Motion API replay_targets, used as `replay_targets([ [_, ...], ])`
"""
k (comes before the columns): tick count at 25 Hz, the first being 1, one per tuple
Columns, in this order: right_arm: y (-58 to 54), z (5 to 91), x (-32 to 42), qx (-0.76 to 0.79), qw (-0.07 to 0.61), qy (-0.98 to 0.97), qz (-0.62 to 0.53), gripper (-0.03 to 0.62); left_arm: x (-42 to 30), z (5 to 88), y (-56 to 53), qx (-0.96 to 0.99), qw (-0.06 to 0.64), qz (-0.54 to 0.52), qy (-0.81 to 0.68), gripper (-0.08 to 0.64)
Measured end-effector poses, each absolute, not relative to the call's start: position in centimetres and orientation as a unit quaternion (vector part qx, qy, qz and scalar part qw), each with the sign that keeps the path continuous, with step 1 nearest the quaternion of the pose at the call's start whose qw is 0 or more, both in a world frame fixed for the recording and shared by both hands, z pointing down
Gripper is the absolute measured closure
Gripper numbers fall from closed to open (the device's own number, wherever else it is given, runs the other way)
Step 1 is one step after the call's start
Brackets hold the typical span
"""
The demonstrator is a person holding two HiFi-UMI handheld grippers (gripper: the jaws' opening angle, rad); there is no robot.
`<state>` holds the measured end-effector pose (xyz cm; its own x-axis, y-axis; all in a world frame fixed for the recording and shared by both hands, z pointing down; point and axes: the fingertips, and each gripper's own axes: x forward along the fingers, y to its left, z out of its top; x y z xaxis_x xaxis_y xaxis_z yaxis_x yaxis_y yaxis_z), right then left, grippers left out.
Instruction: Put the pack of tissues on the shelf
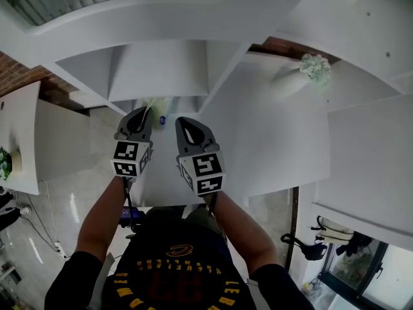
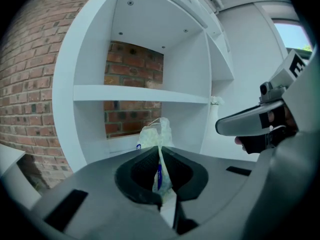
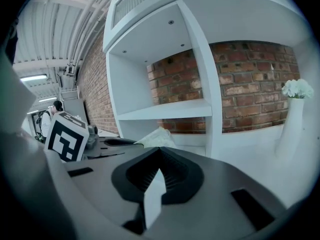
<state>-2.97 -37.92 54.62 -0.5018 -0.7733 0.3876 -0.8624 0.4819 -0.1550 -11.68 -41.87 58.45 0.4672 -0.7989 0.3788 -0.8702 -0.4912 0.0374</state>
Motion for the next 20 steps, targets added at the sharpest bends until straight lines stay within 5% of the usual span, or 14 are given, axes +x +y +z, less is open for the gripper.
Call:
replay_targets([
  [20, -37.4, 57.0, -3.3, 0.479, 0.156, -0.843, 0.186, 0.586, -10.7, 64.2, -47.9, 0.84, 0.104, 0.212, -0.488, 0.551],
])
